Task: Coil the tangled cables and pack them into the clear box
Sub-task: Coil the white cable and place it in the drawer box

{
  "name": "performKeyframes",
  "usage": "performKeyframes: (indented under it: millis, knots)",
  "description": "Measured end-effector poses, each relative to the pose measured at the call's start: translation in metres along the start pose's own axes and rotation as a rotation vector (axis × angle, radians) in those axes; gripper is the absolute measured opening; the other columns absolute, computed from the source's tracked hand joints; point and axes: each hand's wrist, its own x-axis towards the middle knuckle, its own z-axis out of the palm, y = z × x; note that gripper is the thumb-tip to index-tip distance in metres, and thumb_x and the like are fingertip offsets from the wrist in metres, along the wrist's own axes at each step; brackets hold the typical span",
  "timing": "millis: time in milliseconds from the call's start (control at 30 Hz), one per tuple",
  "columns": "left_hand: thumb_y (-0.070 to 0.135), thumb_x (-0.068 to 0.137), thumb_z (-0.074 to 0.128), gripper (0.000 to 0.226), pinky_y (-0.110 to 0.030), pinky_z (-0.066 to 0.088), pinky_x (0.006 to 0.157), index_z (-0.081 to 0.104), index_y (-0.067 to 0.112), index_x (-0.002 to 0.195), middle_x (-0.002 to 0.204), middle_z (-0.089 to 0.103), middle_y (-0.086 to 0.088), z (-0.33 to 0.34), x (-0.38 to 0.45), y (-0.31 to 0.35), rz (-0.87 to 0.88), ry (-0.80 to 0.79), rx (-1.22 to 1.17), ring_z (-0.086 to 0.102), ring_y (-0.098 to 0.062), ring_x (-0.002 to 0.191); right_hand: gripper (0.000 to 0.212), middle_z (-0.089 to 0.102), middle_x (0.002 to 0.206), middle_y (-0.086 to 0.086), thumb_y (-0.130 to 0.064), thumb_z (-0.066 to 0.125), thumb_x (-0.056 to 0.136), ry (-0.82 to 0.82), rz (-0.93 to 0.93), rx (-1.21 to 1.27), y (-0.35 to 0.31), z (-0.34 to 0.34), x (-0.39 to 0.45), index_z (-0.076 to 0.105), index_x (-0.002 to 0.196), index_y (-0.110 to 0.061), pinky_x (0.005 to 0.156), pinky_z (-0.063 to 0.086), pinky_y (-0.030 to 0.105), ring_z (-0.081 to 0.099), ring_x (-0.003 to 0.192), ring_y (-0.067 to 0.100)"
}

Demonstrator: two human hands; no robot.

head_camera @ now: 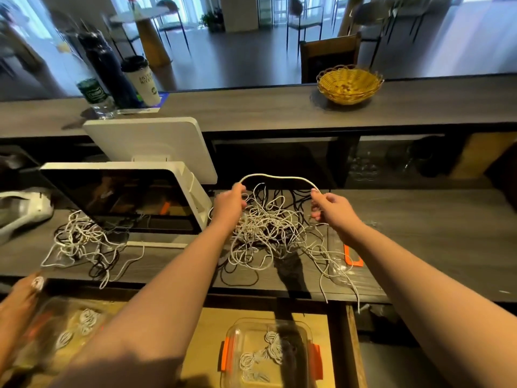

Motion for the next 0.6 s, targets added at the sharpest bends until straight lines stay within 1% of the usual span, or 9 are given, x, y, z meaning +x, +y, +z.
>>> performKeyframes:
  millis: [67,100,167,233,333,433,467,533,600]
  knots:
    - [0.023,0.098,0.045,0.025,-0.033,0.039,0.065,0.061,0.018,0.079,0.064,0.054,-0.002,-0.01,0.007,0.011,0.056,0.03,-0.054,0.048,-0.019,0.064,0.027,0.051,0.07,0.005,-0.029,0.057,0.1,0.054,0.015,0.032,-0.001,-0.006,0.002,0.062,0.081,-0.01,0.062,0.041,0.029,0.046,0.06,0.014]
    - [0.02,0.098,0.044,0.026,-0.033,0.037,0.063,0.058,0.016,0.077,0.062,0.05,-0.002,-0.014,0.009,0.016,0.075,0.028,-0.068,0.045,-0.017,0.062,0.027,0.052,0.07,0.006,-0.028,0.056,0.1,0.075,0.036,0.057,-0.001,-0.008,0.003,0.062,0.081,-0.009,0.064,0.043,0.031,0.047,0.062,0.015]
    - [0.018,0.098,0.042,0.028,-0.032,0.034,0.061,0.051,0.016,0.072,0.058,0.042,0.0,-0.016,0.012,0.023,0.107,-0.015,-0.1,0.039,-0.014,0.058,0.03,0.058,0.079,0.014,-0.03,0.055,0.101,0.098,0.066,0.085,-0.003,-0.006,0.004,0.063,0.084,-0.007,0.07,0.047,0.034,0.055,0.07,0.021]
    - [0.017,0.098,0.038,0.034,-0.032,0.026,0.057,0.04,0.019,0.064,0.056,0.034,0.004,-0.013,0.014,0.03,0.148,-0.053,-0.134,0.03,-0.012,0.055,0.032,0.059,0.085,0.02,-0.032,0.053,0.102,0.104,0.067,0.075,-0.007,-0.003,0.007,0.063,0.084,-0.007,0.069,0.047,0.033,0.057,0.073,0.025]
    - [0.019,0.099,0.032,0.04,-0.031,0.021,0.056,0.03,0.022,0.059,0.056,0.027,0.005,-0.012,0.016,0.041,0.228,-0.061,-0.137,0.024,-0.011,0.054,0.024,0.057,0.091,0.019,-0.026,0.053,0.101,0.056,0.068,0.02,-0.011,0.001,0.01,0.062,0.088,-0.008,0.067,0.043,0.031,0.053,0.075,0.025]
    - [0.016,0.098,0.038,0.041,-0.033,0.023,0.058,0.034,0.02,0.058,0.055,0.029,0.004,-0.017,0.021,0.055,0.262,-0.048,-0.098,0.026,-0.011,0.055,0.01,0.065,0.091,0.009,-0.018,0.06,0.096,0.001,-0.035,-0.264,-0.016,0.005,0.011,0.066,0.096,-0.01,0.063,0.041,0.025,0.053,0.073,0.015]
    - [0.016,0.098,0.041,0.04,-0.033,0.023,0.058,0.036,0.02,0.058,0.055,0.03,0.003,-0.017,0.022,0.059,0.28,-0.065,-0.051,0.028,-0.012,0.055,0.011,0.066,0.088,0.005,-0.019,0.062,0.094,-0.01,-0.083,-0.343,-0.021,0.008,0.009,0.067,0.097,-0.01,0.061,0.042,0.023,0.054,0.07,0.012]
    - [0.018,0.098,0.043,0.037,-0.034,0.026,0.06,0.042,0.018,0.061,0.058,0.035,0.0,-0.017,0.021,0.068,0.338,-0.132,0.084,0.032,-0.015,0.058,0.021,0.062,0.076,0.0,-0.028,0.065,0.094,-0.045,-0.159,-0.374,-0.035,0.018,0.005,0.067,0.092,-0.007,0.058,0.042,0.022,0.051,0.063,0.01]
    - [0.021,0.098,0.045,0.036,-0.033,0.029,0.061,0.046,0.018,0.063,0.062,0.04,-0.003,-0.012,0.015,0.073,0.407,-0.204,0.231,0.037,-0.017,0.061,0.029,0.058,0.073,-0.001,-0.036,0.066,0.092,-0.068,-0.253,-0.362,-0.052,0.032,0.001,0.065,0.083,-0.009,0.062,0.043,0.025,0.051,0.065,0.01]
